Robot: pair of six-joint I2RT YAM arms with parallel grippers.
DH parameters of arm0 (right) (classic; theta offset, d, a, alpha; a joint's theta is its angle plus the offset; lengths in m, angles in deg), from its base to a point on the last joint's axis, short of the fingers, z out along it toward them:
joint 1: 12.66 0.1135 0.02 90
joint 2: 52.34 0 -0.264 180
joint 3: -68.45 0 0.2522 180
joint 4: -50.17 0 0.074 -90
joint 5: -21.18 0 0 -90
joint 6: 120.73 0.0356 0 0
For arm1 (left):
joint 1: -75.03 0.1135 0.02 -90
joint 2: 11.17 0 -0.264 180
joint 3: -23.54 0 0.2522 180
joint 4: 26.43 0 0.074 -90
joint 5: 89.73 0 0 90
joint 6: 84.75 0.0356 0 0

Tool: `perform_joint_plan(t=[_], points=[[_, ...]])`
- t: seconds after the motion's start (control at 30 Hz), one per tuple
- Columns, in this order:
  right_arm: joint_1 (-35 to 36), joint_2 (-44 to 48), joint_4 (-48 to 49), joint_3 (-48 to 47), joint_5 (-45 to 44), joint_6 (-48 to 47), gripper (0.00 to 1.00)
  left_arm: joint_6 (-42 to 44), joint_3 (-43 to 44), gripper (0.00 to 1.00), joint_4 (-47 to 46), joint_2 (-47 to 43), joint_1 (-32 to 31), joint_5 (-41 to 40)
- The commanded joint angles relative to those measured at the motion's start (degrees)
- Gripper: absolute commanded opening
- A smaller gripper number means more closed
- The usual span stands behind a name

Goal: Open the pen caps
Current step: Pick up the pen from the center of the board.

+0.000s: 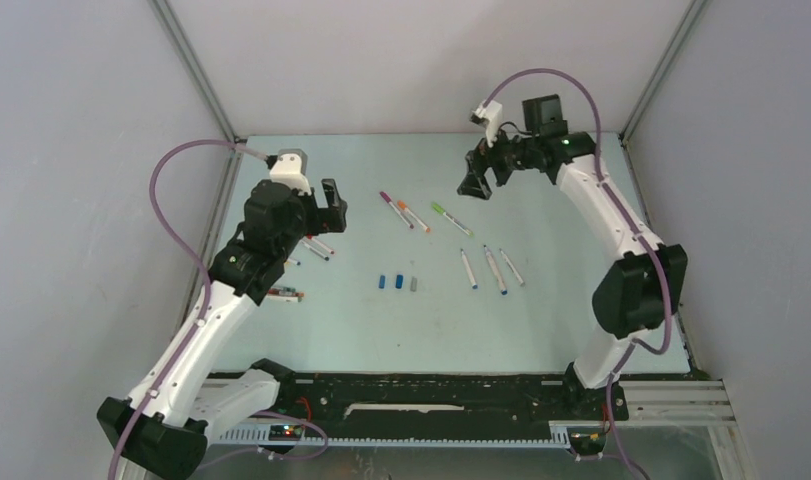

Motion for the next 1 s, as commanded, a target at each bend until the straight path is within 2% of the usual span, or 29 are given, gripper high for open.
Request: perform_joint_plan(t=[0.0, 0.23, 0.4, 0.57, 0.97], points=[[5.3, -5.8, -0.6, -1.5, -8.5, 0.2, 0.9, 2.8, -1.7, 1.0, -1.8, -2.6, 0.4, -1.1], [11.7, -17.1, -2.2, -6.2, -26.3, 2.9, 0.86, 3.4, -1.8, 1.0, -1.5, -3.2, 0.4, -1.8], [12.5, -25.5, -6.1, -11.9, -33.2, 4.4, 0.76, 3.8, -2.0, 1.0, -1.4, -3.5, 0.4, -2.9], [12.3, -29.7, -7.8, -14.7, -36.0, 3.8, 0.71, 3.8, -2.0, 1.0, -1.4, -3.3, 0.4, -2.7], [9.4, -37.2, -12.5, -22.6, -32.7, 3.7, 0.59, 4.1, -2.2, 1.0, -1.4, -3.4, 0.4, -3.3]])
